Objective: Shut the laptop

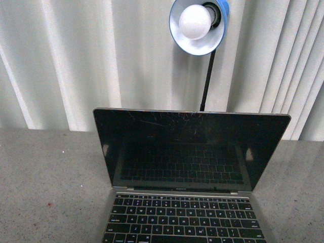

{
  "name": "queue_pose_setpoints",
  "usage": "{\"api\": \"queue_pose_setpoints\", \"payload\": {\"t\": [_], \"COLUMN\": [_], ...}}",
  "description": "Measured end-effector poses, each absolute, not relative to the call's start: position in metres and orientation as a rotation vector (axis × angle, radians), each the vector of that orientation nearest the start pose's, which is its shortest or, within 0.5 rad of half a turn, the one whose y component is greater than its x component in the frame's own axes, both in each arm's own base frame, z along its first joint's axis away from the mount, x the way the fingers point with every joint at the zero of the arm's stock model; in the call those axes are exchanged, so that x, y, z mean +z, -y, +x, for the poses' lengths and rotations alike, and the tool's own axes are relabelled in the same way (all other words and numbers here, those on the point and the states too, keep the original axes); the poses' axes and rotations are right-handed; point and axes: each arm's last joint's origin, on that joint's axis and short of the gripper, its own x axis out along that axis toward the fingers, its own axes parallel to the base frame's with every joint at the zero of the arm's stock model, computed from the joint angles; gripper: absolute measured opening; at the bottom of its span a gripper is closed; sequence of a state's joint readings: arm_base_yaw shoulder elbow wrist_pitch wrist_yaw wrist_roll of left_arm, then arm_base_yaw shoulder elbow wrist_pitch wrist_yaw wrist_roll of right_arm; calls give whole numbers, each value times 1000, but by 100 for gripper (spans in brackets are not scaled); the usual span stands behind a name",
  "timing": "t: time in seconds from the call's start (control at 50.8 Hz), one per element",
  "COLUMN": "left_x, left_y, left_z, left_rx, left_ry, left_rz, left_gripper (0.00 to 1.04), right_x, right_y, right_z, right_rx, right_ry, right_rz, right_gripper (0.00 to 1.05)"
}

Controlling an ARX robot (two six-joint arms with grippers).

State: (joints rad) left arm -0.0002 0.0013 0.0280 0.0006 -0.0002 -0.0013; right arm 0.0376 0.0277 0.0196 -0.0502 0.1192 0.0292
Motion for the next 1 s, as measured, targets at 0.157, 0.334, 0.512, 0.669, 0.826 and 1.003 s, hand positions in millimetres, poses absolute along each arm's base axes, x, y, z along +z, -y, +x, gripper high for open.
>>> {"api": "queue_pose_setpoints", "payload": {"t": [0.157, 0.334, 0.512, 0.669, 0.826, 1.003], "left_x": [166, 161, 164, 172, 185, 207], "left_y": [1, 4, 8, 11, 15, 26], "left_z": [98, 100, 109, 125, 152, 201], "left_rx": [271, 373, 338, 296, 234, 110], "left_ry": [-300, -354, -340, -305, -268, -259], "left_rz": [-117, -214, -217, -179, -96, 90], "left_gripper": [98, 98, 98, 98, 98, 98], "right_x": [162, 164, 167, 173, 191, 215], "right_y": [0, 2, 7, 10, 14, 26], "right_z": [102, 103, 111, 127, 156, 207], "right_rx": [-131, -127, -134, -132, -144, -121], "right_ry": [-75, -60, -33, -6, 45, 73], "right_rz": [81, 109, 117, 80, -4, -176], "right_gripper": [97, 97, 97, 97, 97, 97]}}
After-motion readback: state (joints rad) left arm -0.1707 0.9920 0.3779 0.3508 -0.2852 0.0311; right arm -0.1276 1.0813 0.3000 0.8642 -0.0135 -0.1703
